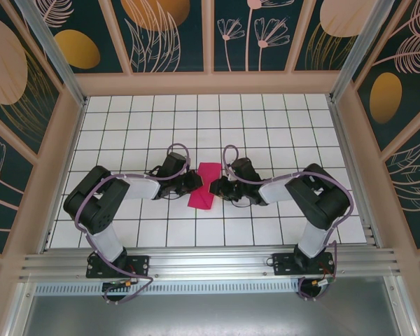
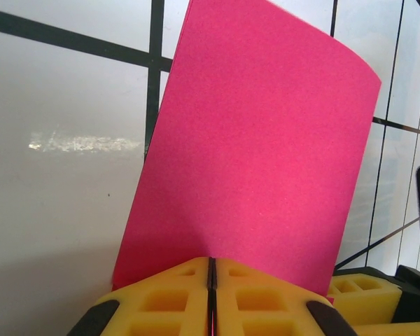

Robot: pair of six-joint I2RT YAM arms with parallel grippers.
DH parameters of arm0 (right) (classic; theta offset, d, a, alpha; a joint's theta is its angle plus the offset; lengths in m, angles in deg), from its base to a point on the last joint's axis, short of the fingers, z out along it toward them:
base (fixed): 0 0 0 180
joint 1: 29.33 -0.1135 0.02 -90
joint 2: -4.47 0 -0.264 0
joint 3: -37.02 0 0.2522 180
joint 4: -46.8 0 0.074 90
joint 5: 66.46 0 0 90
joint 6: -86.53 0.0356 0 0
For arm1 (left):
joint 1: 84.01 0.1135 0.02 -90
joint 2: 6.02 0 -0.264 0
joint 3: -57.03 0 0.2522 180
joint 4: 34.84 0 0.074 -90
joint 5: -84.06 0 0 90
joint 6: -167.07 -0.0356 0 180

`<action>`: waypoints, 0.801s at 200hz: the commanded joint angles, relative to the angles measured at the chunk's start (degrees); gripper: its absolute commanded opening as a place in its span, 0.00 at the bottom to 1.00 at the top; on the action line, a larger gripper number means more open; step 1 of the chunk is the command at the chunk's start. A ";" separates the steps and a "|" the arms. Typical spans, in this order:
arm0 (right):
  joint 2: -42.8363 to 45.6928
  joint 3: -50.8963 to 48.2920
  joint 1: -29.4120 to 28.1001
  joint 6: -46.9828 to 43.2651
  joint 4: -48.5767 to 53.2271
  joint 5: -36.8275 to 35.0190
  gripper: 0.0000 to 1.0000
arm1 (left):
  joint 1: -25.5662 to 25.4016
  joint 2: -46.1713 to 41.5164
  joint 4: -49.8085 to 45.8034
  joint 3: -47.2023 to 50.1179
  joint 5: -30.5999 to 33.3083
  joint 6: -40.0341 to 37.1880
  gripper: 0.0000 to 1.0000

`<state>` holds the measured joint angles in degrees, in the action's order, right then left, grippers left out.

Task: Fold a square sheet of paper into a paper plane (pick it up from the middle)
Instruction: Turn over the paper at the center of the table.

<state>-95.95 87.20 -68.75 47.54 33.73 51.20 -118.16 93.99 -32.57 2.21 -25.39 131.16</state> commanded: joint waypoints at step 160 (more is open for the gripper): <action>19.44 27.17 -0.75 -20.92 67.58 -41.82 0.01 | 0.13 -28.27 -7.58 5.20 23.89 3.06 0.19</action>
<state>-76.22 107.35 -68.88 34.09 78.06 23.75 -118.16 69.84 -37.03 4.85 -10.46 132.93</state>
